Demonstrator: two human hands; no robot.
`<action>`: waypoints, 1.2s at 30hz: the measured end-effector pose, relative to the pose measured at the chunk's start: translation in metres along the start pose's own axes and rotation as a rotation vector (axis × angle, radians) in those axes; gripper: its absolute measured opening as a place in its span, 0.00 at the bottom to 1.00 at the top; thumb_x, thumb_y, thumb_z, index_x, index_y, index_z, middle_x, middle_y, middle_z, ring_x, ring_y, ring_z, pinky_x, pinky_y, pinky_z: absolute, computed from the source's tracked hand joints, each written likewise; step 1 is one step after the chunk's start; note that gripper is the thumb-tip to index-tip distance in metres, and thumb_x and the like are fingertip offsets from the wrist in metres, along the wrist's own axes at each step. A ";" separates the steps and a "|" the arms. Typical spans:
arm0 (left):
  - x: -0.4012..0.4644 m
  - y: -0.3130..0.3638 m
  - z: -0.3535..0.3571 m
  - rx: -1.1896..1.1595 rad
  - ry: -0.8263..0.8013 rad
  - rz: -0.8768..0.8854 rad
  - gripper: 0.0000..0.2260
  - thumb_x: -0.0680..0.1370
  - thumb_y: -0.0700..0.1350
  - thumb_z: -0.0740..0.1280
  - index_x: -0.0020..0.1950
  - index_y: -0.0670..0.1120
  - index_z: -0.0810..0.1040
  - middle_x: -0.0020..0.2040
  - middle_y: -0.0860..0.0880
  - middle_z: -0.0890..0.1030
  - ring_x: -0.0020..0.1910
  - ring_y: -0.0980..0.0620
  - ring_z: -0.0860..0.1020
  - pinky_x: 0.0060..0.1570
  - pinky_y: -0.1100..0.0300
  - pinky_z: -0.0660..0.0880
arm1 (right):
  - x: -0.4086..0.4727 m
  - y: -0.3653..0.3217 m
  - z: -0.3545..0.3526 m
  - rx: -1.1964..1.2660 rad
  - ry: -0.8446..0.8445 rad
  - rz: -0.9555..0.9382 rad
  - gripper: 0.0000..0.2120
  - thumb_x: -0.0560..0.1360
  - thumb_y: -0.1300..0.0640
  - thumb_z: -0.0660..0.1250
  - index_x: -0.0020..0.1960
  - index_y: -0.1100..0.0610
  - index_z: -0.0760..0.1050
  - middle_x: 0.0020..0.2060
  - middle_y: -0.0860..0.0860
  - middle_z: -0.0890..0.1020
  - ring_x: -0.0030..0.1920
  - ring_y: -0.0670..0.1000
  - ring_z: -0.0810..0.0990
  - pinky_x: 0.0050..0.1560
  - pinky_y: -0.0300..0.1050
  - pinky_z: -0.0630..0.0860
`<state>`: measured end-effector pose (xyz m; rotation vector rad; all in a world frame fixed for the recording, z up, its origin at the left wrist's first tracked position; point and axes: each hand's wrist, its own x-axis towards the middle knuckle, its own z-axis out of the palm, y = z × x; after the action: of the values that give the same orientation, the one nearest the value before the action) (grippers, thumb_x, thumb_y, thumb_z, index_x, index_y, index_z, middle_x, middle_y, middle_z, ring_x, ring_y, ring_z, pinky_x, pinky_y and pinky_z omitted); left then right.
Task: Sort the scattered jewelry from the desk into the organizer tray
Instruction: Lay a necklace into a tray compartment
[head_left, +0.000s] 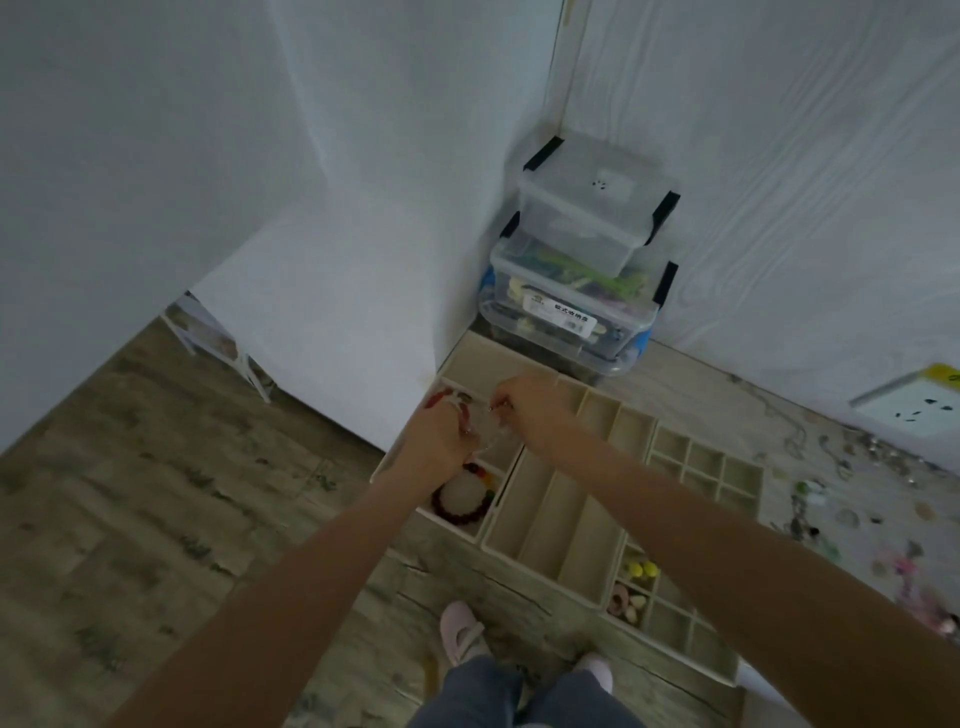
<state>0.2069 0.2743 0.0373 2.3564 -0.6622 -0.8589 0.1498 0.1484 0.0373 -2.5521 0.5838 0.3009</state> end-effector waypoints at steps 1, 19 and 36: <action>0.002 -0.002 0.001 0.019 0.002 0.021 0.08 0.78 0.39 0.63 0.49 0.35 0.78 0.47 0.40 0.80 0.46 0.44 0.79 0.49 0.55 0.76 | 0.002 0.000 0.003 -0.017 -0.017 0.008 0.11 0.77 0.64 0.60 0.56 0.61 0.78 0.54 0.57 0.80 0.54 0.55 0.78 0.53 0.43 0.72; 0.004 -0.027 -0.003 0.689 -0.041 0.421 0.17 0.79 0.43 0.57 0.68 0.47 0.72 0.68 0.46 0.64 0.69 0.47 0.60 0.60 0.59 0.61 | 0.009 0.004 0.011 -0.097 -0.018 -0.117 0.12 0.78 0.62 0.59 0.58 0.59 0.77 0.52 0.57 0.78 0.53 0.57 0.77 0.53 0.46 0.74; 0.016 -0.023 -0.011 0.748 -0.051 0.597 0.22 0.70 0.37 0.67 0.64 0.46 0.76 0.66 0.49 0.74 0.67 0.44 0.69 0.54 0.56 0.66 | -0.013 0.004 0.019 -0.325 0.042 -0.003 0.10 0.76 0.62 0.61 0.55 0.57 0.78 0.53 0.54 0.74 0.58 0.54 0.72 0.47 0.46 0.74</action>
<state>0.2316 0.2849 0.0230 2.4810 -1.8430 -0.4313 0.1343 0.1599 0.0237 -2.8769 0.5872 0.3680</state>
